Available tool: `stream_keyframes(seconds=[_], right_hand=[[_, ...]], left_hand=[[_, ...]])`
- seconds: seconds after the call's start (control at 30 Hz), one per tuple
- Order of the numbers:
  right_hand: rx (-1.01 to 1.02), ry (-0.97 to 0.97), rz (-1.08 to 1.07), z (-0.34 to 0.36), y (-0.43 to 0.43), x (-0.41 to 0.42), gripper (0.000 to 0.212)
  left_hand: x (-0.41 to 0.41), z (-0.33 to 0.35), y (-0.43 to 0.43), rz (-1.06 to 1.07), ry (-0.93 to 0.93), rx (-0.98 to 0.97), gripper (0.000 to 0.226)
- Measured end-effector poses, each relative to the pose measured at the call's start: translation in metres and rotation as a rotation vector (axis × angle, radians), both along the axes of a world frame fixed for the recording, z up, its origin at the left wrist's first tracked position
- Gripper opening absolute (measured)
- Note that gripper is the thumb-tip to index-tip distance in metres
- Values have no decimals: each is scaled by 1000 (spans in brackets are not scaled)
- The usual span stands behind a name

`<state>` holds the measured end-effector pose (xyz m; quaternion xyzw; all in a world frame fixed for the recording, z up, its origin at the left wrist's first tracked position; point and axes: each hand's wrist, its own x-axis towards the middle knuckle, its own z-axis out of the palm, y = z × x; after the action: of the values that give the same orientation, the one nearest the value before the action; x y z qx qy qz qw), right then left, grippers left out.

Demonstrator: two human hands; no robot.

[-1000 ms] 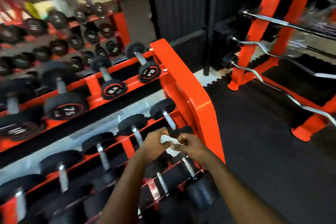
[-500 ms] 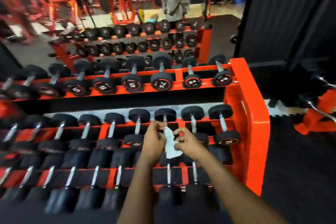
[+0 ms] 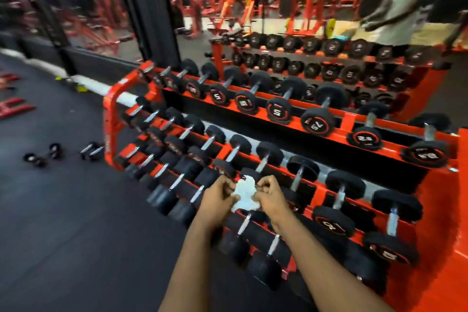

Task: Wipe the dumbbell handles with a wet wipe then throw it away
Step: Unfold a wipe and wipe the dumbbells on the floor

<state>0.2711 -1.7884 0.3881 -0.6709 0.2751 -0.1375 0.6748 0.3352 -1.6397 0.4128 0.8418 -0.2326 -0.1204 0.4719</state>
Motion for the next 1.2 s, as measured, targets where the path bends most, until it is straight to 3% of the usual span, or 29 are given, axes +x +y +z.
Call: stream_keyframes(seconds=[0.17, 0.3, 0.47, 0.57, 0.7, 0.9, 0.97, 1.2], right_hand=[[-21, -64, 246, 7, 43, 19, 28], [-99, -97, 420, 13, 101, 40, 31], [-152, -69, 624, 13, 183, 72, 30], [-150, -64, 634, 14, 229, 100, 29], [-133, -17, 805, 18, 298, 140, 23], [-435, -21, 900, 27, 384, 193, 9], [-442, -15, 884, 23, 411, 218, 8], [-310, 74, 999, -7, 482, 325, 31]], left_hand=[[-14, 2, 56, 224, 22, -25, 26], [-15, 5, 115, 387, 147, -173, 15], [0, 9, 201, 527, 12, -110, 25], [17, 11, 253, 561, -22, -73, 28], [46, 13, 328, 638, -60, -16, 24], [97, 12, 418, 619, -23, 70, 22], [117, 9, 444, 628, -29, 67, 24], [216, -13, 514, 723, 25, 78, 16]])
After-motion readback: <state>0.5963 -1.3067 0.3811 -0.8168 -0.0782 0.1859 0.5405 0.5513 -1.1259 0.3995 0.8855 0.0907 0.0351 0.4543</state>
